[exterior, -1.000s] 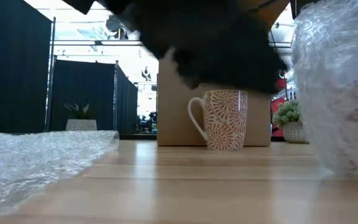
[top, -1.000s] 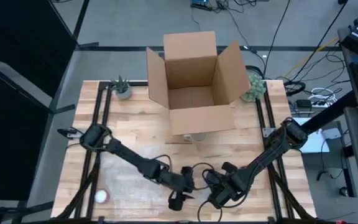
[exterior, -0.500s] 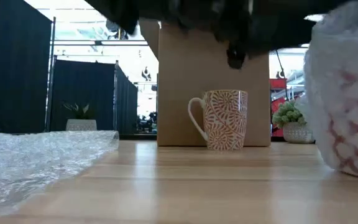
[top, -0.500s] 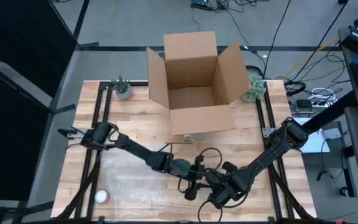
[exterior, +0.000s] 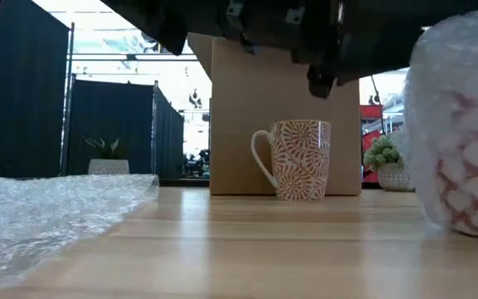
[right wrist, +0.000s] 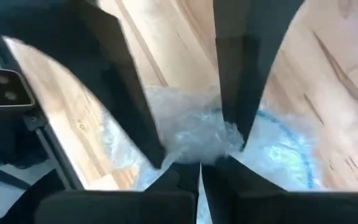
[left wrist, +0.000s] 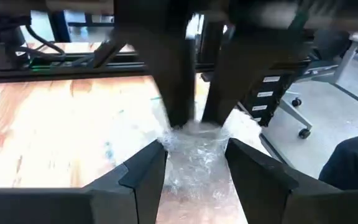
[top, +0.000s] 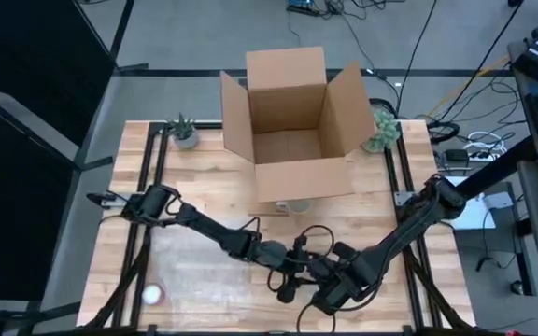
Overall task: Wrap mug
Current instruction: Wrap the red mug with the right transparent bubble wrap
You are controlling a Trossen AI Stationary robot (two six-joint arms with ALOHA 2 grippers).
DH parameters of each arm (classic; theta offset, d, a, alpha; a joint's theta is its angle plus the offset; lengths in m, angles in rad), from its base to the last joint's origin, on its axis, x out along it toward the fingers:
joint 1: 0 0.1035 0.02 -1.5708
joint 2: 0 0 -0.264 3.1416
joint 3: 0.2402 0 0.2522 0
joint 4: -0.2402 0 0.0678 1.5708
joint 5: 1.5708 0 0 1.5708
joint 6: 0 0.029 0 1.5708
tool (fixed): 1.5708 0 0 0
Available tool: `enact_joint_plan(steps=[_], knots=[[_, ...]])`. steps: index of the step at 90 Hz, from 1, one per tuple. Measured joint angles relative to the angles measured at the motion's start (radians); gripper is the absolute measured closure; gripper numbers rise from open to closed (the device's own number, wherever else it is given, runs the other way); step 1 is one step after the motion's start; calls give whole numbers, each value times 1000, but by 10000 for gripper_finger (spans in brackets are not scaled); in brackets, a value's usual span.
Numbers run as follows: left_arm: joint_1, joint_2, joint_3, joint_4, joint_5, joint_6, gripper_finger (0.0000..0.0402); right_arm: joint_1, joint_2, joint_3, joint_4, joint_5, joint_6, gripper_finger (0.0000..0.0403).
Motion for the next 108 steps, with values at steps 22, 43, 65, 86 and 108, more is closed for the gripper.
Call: enact_joint_plan(steps=[22,43,65,86,108], knots=[[0,0,0,-1,1,-4,238,31,-83,3,-71,6,45,403],[-1,0,0,-3,2,-4,238,93,-99,-18,-263,-1,199,403],[-1,0,0,-3,3,-5,238,170,-97,-119,-143,-21,316,403],[-1,0,-1,-6,3,-6,238,168,-88,-220,124,47,278,403],[1,-2,-1,-20,2,-6,238,125,-40,-230,299,45,153,403]])
